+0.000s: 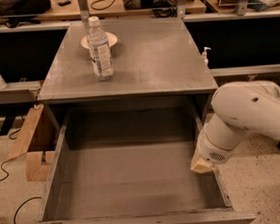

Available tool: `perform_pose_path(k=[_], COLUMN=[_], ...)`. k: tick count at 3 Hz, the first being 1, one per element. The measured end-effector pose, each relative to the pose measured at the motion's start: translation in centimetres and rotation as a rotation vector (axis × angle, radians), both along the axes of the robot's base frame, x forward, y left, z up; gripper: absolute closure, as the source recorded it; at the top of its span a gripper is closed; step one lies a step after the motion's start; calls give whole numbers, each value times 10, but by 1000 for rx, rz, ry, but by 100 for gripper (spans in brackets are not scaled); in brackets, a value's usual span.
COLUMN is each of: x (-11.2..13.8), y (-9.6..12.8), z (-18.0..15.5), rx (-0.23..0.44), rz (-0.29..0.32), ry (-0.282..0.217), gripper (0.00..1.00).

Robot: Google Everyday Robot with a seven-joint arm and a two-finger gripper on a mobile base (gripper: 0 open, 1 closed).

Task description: Open top drawer

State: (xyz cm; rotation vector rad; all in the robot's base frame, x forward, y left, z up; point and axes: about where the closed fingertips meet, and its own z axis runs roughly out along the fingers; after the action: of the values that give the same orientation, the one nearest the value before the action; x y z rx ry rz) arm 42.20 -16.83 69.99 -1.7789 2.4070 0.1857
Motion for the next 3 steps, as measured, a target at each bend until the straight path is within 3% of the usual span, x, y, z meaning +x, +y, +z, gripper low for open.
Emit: perform_pose_path(k=[1, 3], x=[21, -2], y=[-29, -67], z=[60, 167], rx=[17, 24], rz=[-11, -50], ry=[-40, -190], gripper=[100, 100])
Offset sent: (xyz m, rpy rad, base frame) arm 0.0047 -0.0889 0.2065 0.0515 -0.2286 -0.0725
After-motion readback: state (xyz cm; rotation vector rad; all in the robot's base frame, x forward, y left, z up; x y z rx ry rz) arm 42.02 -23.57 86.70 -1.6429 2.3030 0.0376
